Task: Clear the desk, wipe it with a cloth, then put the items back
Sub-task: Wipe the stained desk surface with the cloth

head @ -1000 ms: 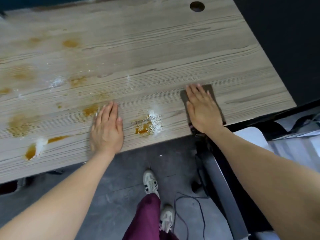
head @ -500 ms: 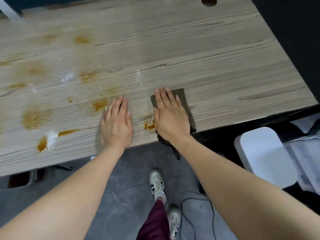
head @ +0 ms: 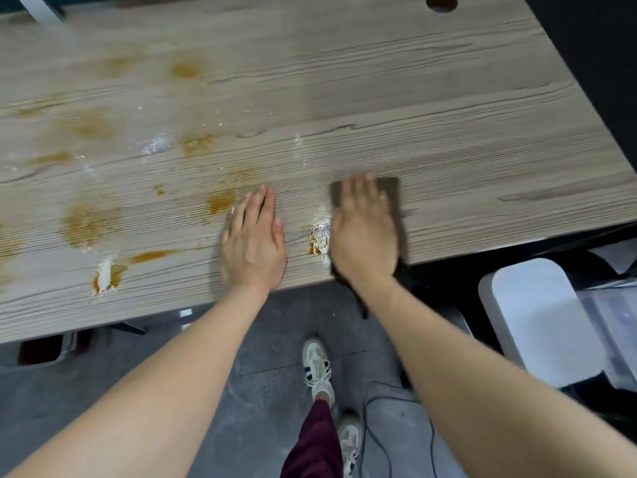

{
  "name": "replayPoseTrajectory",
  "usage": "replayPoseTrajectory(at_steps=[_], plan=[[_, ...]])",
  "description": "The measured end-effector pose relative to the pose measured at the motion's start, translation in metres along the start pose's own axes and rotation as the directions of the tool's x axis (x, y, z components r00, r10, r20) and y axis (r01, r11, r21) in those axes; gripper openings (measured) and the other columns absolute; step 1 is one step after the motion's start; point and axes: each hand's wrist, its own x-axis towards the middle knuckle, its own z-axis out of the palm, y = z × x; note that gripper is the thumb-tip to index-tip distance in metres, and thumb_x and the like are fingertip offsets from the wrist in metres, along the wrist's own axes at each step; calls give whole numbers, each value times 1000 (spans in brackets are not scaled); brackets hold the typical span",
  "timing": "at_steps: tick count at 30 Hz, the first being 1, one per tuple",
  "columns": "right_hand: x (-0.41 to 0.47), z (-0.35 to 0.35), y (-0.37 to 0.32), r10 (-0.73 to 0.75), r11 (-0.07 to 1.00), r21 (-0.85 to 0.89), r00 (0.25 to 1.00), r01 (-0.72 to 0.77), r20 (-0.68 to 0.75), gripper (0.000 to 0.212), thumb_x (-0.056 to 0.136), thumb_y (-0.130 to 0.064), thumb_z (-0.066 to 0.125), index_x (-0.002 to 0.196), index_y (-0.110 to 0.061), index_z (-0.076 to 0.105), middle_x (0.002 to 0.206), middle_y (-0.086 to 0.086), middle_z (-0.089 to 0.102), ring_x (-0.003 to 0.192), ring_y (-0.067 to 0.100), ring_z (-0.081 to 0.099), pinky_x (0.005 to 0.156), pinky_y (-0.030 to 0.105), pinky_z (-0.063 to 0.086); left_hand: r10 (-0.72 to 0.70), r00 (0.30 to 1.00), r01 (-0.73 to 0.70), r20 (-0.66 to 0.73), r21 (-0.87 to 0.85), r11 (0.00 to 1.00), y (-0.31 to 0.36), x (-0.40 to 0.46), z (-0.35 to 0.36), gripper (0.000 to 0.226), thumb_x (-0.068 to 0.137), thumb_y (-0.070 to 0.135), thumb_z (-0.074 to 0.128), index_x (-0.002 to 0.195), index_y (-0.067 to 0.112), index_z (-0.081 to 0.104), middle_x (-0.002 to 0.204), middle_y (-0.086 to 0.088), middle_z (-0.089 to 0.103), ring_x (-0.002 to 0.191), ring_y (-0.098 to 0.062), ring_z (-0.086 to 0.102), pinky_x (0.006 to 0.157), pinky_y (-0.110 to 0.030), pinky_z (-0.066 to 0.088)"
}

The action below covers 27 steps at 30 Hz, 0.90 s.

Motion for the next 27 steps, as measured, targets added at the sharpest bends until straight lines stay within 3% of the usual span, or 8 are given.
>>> replayPoseTrajectory(at_steps=[6,9,11,13,19,23,25,27], plan=[[8,-3,14,-322,944,97,945,315,64,56,94,-30,23,143,-8,38,150,10,34,141,23,28,115,33,17,-9,1000,9,-4,-7,1000,1,-3,-2,48,102,30,25,149,22,23,155,6,22,143,-14,18,117,-35,13],[33,-14,66,-100,995,-17,990,99,-101,52,92,-30,29,136,-8,49,141,22,41,127,38,40,106,38,27,-8,1000,8,12,1,1000,3,-1,-2,49,102,31,21,150,22,19,157,7,17,144,-13,13,118,-32,8],[40,-18,87,103,993,-39,983,-110,-151,49,94,-28,32,138,-9,46,133,25,41,118,40,41,100,42,29,-12,1000,12,12,11,1000,2,-2,-1,50,102,31,20,150,22,17,157,7,15,144,-12,12,118,-31,6],[40,-14,78,181,979,-59,967,-194,-179,47,95,-23,35,137,-3,44,128,25,45,112,40,43,97,42,29,-15,1000,15,8,15,1000,1,-1,1,50,102,32,19,151,23,16,157,8,14,144,-12,11,117,-31,5],[2,13,-24,-80,994,57,989,88,-127,41,90,-16,47,125,5,52,124,23,54,115,36,49,102,41,36,-9,1000,9,7,-16,1000,1,-2,0,50,101,31,20,150,23,17,157,8,15,144,-12,12,117,-31,5],[9,8,-7,-260,960,70,956,271,-138,38,91,-22,47,121,-2,58,118,19,57,108,33,52,92,38,41,-3,1000,4,15,-18,1000,0,-3,-1,50,102,31,20,150,23,16,157,8,15,144,-11,11,117,-31,5],[25,-2,28,-177,983,13,969,182,-172,39,93,-27,44,122,-6,58,121,18,55,107,35,52,88,39,40,-1,1000,1,12,-11,1000,0,-4,0,50,102,31,19,151,24,14,157,8,14,144,-11,10,117,-30,3],[37,-13,61,8,999,-49,978,-19,-209,40,94,-28,41,125,-5,54,125,22,50,109,38,49,90,42,38,-4,1000,4,4,-6,1000,-1,-3,0,50,102,32,18,151,23,14,157,8,14,144,-12,10,117,-30,4]])
